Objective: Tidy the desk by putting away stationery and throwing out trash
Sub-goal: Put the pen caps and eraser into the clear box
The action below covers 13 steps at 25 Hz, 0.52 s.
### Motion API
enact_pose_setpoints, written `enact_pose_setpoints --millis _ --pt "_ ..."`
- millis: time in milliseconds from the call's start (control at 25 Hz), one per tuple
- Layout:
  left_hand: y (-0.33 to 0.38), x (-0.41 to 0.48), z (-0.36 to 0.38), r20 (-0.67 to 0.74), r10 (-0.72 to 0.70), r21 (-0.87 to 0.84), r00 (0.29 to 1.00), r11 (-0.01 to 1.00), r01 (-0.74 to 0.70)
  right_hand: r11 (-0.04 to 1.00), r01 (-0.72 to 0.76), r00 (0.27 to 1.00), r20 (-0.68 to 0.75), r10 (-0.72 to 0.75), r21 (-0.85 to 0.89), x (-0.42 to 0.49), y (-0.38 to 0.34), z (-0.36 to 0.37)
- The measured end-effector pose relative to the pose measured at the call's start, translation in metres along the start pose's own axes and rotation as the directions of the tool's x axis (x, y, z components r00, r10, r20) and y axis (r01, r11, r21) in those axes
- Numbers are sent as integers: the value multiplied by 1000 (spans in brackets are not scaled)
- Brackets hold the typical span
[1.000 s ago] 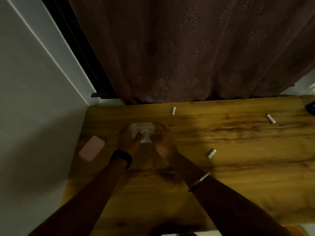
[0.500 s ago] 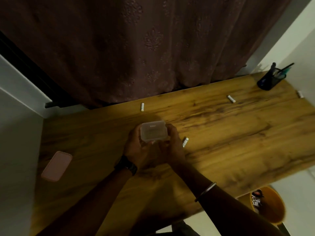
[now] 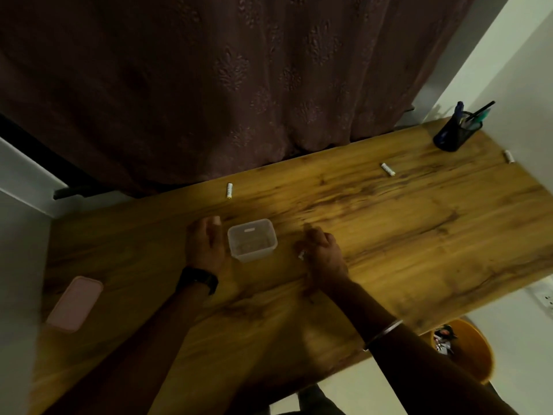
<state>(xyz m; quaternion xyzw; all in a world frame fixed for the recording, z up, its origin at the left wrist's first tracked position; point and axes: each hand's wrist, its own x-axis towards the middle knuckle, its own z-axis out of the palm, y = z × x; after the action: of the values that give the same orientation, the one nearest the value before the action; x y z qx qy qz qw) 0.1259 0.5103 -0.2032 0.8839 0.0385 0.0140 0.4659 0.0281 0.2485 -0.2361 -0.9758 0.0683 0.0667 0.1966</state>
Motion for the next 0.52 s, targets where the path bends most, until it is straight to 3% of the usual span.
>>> enact_pose_setpoints --millis 160,240,360,520 --pt "3 55 7 55 -96 62 994 994 93 989 105 994 10 -105 -103 21 16 10" --pt "6 77 15 109 -103 113 989 989 91 993 74 994 -87 -66 90 28 15 13" --pt "15 98 32 155 -102 146 983 986 79 871 -50 973 -173 152 488 32 6 6" --pt "13 120 51 219 -32 208 975 978 -15 778 32 967 -215 134 628 36 -10 0"
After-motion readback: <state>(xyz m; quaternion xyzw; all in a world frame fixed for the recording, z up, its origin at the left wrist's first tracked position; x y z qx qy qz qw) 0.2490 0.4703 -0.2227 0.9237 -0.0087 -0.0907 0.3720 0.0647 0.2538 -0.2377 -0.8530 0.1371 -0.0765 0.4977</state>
